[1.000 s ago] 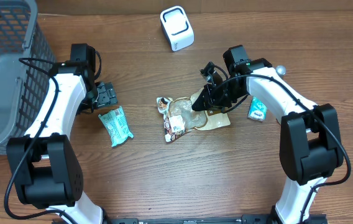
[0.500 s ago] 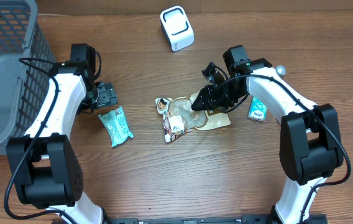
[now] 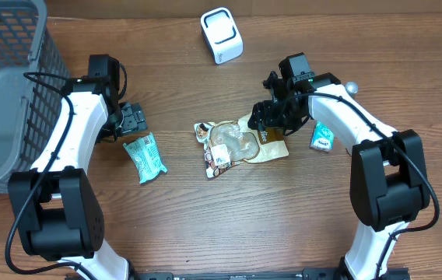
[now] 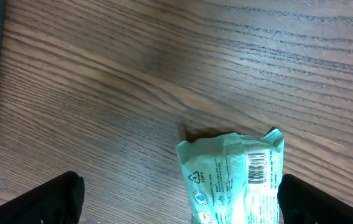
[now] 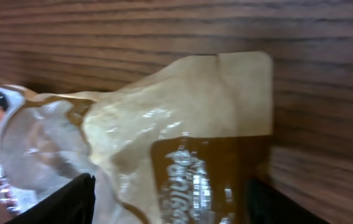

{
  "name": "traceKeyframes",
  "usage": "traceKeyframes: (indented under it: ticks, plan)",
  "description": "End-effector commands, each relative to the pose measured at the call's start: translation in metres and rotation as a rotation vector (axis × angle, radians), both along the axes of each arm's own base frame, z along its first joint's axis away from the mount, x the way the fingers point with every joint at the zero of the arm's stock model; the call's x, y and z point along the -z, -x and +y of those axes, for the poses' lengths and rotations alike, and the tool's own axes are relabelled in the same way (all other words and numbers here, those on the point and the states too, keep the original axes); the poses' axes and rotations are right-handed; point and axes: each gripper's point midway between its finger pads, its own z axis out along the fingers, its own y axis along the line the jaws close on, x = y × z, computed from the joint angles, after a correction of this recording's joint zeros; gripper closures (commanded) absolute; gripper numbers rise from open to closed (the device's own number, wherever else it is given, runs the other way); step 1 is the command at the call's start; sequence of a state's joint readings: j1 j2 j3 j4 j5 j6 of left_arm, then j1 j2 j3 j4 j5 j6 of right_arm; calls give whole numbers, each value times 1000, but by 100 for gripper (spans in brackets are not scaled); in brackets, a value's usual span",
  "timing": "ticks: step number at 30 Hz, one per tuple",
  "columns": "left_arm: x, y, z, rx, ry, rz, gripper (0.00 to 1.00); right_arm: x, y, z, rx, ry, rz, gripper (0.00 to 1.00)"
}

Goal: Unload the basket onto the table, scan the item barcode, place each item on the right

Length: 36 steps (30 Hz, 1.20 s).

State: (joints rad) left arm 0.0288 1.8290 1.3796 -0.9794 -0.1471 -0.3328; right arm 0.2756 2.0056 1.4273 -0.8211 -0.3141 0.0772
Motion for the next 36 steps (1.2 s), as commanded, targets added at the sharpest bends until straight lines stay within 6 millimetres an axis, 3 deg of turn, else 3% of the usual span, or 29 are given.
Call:
traceKeyframes:
  ticks: [1,7,9,14,18,20,23,24,25,31,36]
  plan:
    - [-9,0,1,15,-9,-21,0,-5,4,-4,2,47,-14,23]
    - [-9,0,1,15,-9,-20,1,14,27,29,-91,66,35,18]
    - [-9,0,1,15,-9,-20,1,22,34,38,-118,86,48,11]
    - [-9,0,1,15,-9,-20,0,54,34,27,-52,261,53,6]
    - [-9,0,1,15,-9,-20,0,69,44,44,-70,174,119,7]
    - [-9,0,0,16,-9,-20,0,69,48,51,-78,131,144,20]
    - [-9,0,1,15,-9,-20,0,66,51,60,-88,76,162,66]
    - [-9,0,1,15,-9,-20,0,65,52,63,-90,60,168,85]
    - [-9,0,1,15,-9,-20,1,64,52,63,-88,51,172,96]
    - [-9,0,1,15,-9,-20,1,39,42,65,-136,-69,155,96]
    - [-9,0,0,16,-9,-20,0,-5,37,75,-194,-258,102,96]
